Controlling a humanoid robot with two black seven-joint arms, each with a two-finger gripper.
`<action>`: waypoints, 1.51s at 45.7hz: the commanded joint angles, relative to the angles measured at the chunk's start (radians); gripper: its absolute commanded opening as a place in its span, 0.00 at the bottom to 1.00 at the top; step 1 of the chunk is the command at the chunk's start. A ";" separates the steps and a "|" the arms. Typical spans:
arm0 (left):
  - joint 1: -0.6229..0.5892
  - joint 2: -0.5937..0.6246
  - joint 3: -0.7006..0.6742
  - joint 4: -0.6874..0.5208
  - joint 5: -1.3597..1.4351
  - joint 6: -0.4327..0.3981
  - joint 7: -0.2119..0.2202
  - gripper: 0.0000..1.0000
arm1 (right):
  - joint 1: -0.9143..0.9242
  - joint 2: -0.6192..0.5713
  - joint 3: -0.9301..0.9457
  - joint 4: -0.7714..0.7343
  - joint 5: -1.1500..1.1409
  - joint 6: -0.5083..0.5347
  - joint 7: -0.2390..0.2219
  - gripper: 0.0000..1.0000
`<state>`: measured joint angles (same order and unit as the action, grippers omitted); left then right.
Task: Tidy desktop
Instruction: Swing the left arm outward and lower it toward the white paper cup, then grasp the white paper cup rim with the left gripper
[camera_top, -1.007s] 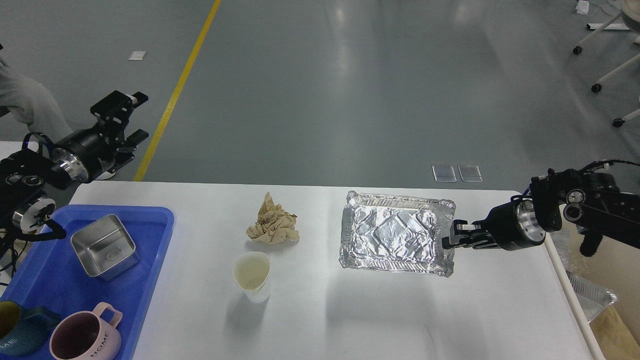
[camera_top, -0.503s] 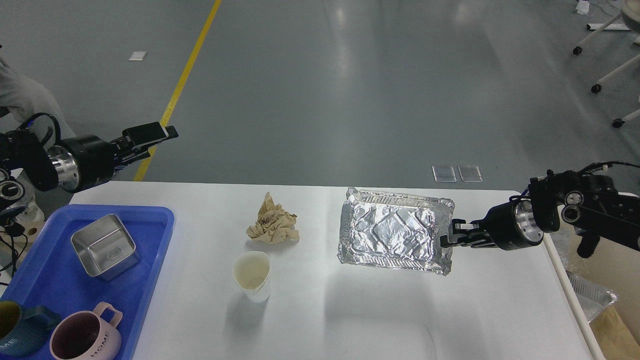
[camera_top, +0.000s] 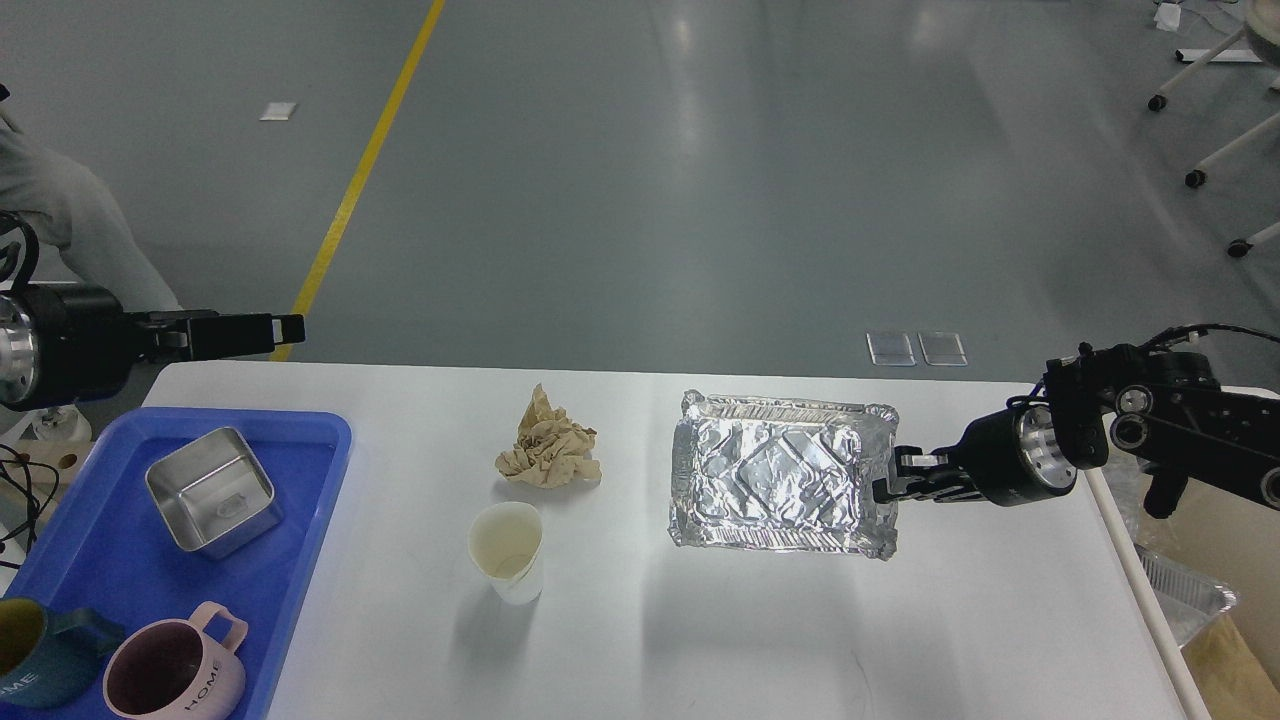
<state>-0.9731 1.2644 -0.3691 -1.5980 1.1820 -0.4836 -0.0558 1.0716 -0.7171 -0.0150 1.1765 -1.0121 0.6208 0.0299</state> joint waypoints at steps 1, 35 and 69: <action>-0.038 0.016 0.001 -0.005 0.001 -0.026 -0.001 0.94 | 0.017 -0.004 -0.020 0.000 -0.023 0.043 -0.002 0.00; -0.033 -0.071 0.068 -0.005 0.119 -0.059 0.001 0.94 | 0.045 -0.015 -0.020 -0.028 -0.094 0.135 -0.019 0.00; -0.019 -0.471 0.493 0.121 0.370 0.212 0.064 0.88 | 0.033 -0.012 -0.010 -0.051 -0.092 0.131 -0.019 0.00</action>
<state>-0.9923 0.8131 0.1188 -1.4885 1.5536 -0.3045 0.0073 1.1049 -0.7242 -0.0261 1.1259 -1.1059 0.7517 0.0107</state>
